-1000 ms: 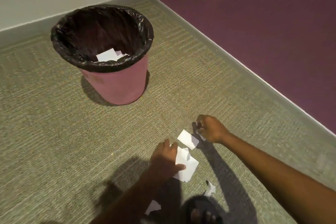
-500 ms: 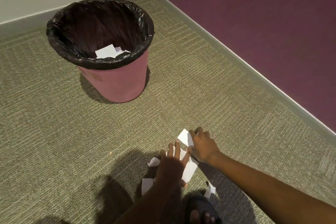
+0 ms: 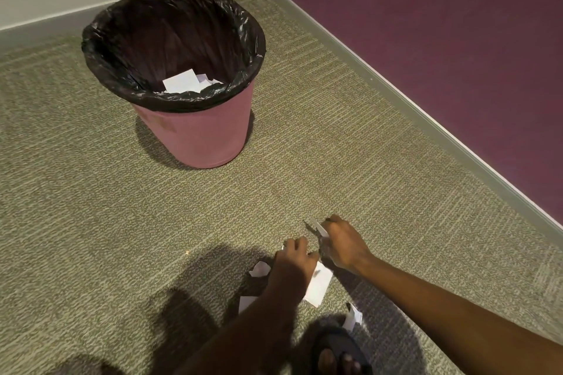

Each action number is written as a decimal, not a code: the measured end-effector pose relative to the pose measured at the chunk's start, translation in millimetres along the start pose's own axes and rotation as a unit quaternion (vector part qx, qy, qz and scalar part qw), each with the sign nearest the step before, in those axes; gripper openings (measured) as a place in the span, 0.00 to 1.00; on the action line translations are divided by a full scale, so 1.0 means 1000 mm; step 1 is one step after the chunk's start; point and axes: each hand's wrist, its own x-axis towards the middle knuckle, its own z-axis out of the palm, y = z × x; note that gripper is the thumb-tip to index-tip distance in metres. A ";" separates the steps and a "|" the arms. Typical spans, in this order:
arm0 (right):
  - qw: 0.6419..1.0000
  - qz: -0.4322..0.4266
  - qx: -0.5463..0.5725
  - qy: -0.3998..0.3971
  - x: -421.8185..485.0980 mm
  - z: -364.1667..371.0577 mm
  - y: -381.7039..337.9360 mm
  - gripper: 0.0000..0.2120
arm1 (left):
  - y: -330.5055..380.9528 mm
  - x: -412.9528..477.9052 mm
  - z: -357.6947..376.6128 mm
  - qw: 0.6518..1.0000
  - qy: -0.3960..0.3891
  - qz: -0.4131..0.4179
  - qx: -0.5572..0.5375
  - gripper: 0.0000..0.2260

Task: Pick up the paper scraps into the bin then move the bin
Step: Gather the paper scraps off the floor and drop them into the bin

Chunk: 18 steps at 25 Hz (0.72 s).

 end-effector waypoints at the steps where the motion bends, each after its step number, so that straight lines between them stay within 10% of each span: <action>1: 0.999 0.025 0.030 0.001 0.000 -0.003 0.002 0.07 | -0.004 0.003 0.003 1.000 -0.004 -0.004 -0.003 0.28; 8: 0.983 0.110 0.148 -0.024 -0.003 -0.021 -0.002 0.08 | -0.014 0.004 0.013 0.999 -0.029 0.000 -0.041 0.43; 18: 0.975 0.105 0.194 -0.012 0.003 -0.034 -0.015 0.07 | -0.022 -0.001 0.021 0.989 0.122 0.006 -0.087 0.11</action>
